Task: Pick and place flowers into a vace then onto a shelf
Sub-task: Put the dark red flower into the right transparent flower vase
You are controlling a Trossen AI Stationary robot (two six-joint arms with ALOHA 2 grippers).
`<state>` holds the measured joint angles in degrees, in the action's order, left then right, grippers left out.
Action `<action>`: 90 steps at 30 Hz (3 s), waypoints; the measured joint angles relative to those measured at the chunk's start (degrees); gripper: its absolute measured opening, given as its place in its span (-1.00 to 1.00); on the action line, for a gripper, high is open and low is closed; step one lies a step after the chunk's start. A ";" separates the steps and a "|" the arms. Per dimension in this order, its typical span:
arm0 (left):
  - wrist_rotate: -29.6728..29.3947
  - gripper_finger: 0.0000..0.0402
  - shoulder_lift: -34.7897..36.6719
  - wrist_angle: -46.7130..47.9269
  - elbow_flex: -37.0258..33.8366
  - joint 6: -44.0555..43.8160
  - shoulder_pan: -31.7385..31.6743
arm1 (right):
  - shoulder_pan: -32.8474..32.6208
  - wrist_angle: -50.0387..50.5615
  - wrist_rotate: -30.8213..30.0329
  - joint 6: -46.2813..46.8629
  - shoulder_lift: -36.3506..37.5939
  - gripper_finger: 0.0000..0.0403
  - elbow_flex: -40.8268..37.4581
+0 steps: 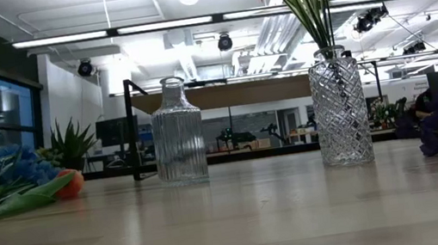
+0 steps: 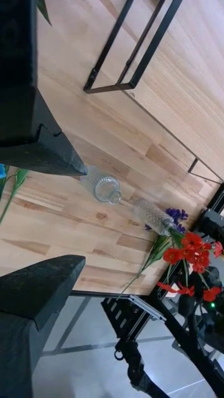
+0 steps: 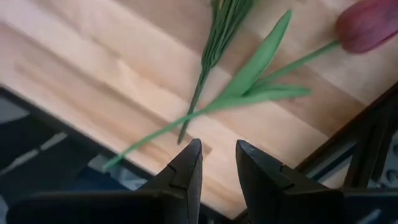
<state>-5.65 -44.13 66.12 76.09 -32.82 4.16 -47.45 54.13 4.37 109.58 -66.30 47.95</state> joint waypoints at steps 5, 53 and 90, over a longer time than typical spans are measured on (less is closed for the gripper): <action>0.00 0.26 -0.01 -0.01 0.00 -0.02 0.00 | 1.96 0.53 0.23 -0.14 -3.77 -0.55 0.00; 0.11 0.26 0.00 1.67 0.00 1.07 -0.01 | 3.72 5.84 1.82 2.99 -13.15 -0.10 -0.09; 0.90 0.26 0.03 3.62 0.00 1.03 -0.01 | -1.00 -16.17 7.55 7.16 -24.16 -0.10 -0.09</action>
<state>-4.75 -44.10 69.73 76.09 -31.79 4.15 -48.45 37.96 11.92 116.75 -90.46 47.86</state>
